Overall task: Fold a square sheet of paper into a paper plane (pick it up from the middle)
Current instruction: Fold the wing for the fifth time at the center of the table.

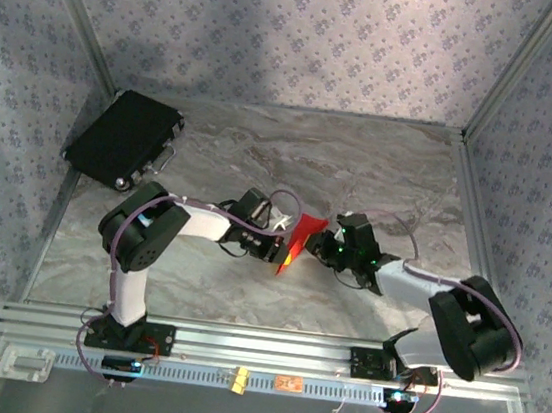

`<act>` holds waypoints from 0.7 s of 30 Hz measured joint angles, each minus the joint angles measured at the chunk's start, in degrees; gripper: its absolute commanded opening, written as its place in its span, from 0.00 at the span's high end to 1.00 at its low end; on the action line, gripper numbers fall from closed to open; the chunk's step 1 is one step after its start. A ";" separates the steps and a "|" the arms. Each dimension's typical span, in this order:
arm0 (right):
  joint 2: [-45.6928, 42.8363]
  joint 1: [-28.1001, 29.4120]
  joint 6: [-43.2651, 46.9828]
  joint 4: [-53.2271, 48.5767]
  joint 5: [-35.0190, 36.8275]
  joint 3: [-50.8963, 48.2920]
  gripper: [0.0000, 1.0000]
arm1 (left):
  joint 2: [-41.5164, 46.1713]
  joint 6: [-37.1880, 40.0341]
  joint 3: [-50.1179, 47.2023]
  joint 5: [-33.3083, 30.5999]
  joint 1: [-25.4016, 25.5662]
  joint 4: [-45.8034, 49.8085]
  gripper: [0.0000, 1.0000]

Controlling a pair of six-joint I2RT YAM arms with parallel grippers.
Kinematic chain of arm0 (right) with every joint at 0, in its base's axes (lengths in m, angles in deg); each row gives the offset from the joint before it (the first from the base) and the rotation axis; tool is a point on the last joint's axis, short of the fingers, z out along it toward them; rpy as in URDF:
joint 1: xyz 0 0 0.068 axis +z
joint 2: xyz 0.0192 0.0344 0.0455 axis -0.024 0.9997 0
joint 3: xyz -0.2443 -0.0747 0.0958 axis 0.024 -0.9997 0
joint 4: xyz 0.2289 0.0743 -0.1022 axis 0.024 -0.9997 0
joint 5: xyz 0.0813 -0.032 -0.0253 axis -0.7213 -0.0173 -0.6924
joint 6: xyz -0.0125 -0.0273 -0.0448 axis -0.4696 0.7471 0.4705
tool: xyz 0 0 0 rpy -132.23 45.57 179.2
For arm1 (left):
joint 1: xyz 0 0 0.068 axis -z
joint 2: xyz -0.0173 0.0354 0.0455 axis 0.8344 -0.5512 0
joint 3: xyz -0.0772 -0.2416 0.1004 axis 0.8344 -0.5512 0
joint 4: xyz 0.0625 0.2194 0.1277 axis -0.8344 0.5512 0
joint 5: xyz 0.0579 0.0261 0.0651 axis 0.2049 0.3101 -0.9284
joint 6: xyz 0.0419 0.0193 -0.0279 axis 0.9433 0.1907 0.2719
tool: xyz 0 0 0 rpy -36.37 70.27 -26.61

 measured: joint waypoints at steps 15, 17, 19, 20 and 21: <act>10.43 -3.06 1.90 6.38 -7.41 3.10 0.83 | -1.03 -2.36 -0.11 3.23 -1.64 -0.59 1.00; 11.17 -3.23 1.95 6.64 -7.96 3.45 0.83 | -1.07 -2.60 -0.11 3.63 -1.86 -0.59 1.00; 11.76 -3.26 2.19 6.88 -8.66 3.93 0.83 | -1.18 -2.82 -0.11 3.89 -2.01 -0.46 1.00; 11.98 -3.23 2.34 7.06 -8.92 4.13 0.82 | -1.31 -2.97 -0.07 4.11 -2.12 -0.46 1.00; 12.09 -3.23 2.45 7.19 -9.16 4.22 0.82 | -1.42 -3.06 0.00 4.39 -2.25 -0.46 1.00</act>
